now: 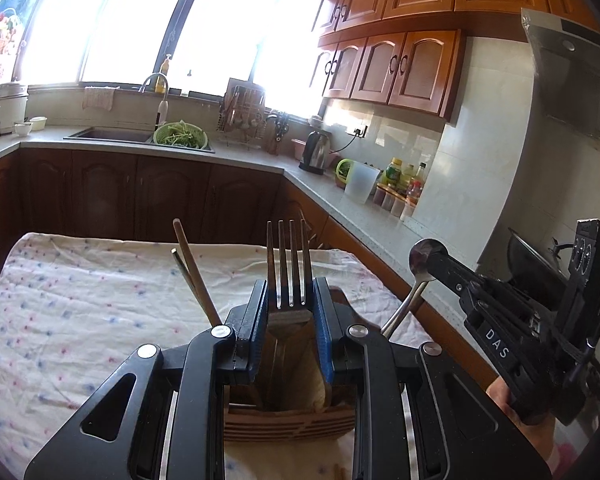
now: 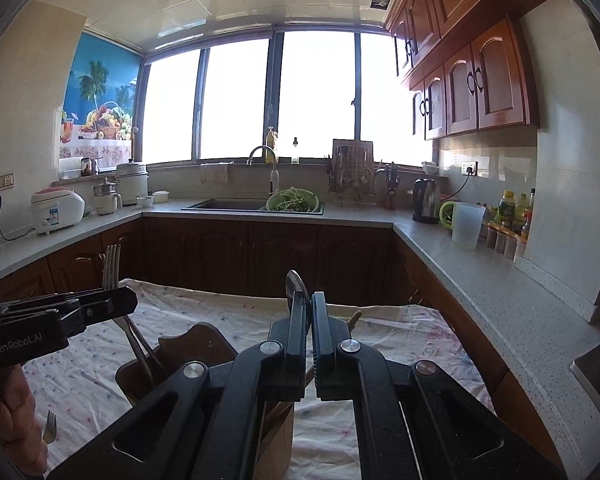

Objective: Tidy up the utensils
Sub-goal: 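Carry the fork and the spoon over the wooden holder with both tools, then lower the fork and spoon into the holder and open both tools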

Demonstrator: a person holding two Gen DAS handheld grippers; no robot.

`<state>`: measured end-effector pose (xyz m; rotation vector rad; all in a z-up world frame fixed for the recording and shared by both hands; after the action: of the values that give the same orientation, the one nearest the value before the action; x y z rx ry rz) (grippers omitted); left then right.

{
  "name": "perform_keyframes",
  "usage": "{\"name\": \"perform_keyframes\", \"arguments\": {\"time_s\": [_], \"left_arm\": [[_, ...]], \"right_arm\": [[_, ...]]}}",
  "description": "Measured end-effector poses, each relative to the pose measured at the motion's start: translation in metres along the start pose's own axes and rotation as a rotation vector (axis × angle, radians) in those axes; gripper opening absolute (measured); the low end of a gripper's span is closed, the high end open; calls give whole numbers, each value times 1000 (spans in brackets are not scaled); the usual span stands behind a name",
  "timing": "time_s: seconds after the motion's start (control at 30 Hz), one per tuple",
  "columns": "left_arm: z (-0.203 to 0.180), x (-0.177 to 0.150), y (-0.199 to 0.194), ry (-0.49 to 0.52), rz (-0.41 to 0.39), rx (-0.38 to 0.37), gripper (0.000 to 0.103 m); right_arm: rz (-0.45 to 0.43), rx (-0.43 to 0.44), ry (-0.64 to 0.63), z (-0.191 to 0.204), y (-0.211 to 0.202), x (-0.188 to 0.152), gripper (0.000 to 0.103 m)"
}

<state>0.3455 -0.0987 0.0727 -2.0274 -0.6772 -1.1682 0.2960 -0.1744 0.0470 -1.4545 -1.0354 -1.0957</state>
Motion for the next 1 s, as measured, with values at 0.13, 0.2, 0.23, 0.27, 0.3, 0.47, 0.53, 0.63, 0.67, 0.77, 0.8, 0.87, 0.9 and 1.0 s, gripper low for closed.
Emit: {"name": "perform_keyframes", "arguments": {"time_s": [0.13, 0.2, 0.23, 0.27, 0.3, 0.47, 0.53, 0.63, 0.67, 0.77, 0.8, 0.87, 0.9, 1.0], "left_arm": [[2, -16, 5, 7, 16, 2, 20], [5, -24, 8, 3, 31, 9, 20], [6, -27, 9, 0, 39, 11, 20], [8, -32, 11, -4, 49, 12, 20], [9, -36, 13, -6, 59, 12, 20], [14, -45, 13, -16, 60, 14, 20], [15, -45, 12, -22, 63, 14, 20], [16, -44, 13, -27, 70, 15, 20], [16, -43, 14, -28, 73, 17, 20], [17, -43, 14, -35, 84, 21, 21], [17, -42, 15, -39, 90, 23, 20], [17, -41, 15, -47, 100, 23, 21], [17, -41, 14, -49, 106, 17, 21], [15, -41, 10, -59, 109, 12, 24]], "right_arm": [[16, 3, -13, 7, 2, -15, 2], [26, 8, -29, 10, 3, -21, 2], [30, 7, -34, 11, 3, -24, 2], [30, 6, -43, 12, 3, -25, 2], [35, 9, -54, 14, 4, -27, 2], [49, 13, -64, 15, 4, -34, 2], [61, 19, -52, 12, 6, -34, 2], [72, 23, -45, 10, 8, -34, 3], [76, 27, -39, 9, 8, -34, 3], [92, 34, -26, 9, 9, -36, 4], [96, 38, -21, 10, 9, -36, 5], [102, 43, -6, 8, 9, -36, 7], [104, 44, 2, 6, 9, -35, 7], [105, 49, 38, -1, 6, -33, 18]]}}
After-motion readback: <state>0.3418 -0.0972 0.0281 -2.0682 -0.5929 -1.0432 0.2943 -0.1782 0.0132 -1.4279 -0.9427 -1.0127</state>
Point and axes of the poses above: each gripper's, at about its wrist camera, not at the fingertips, and y roughly the way its jaws point, z to its left, x to its top, the point moved 7 cm from there along y, roughly the way its jaws point, and after that the axes turned 12 degrees about -x, right-handed, at the moved point
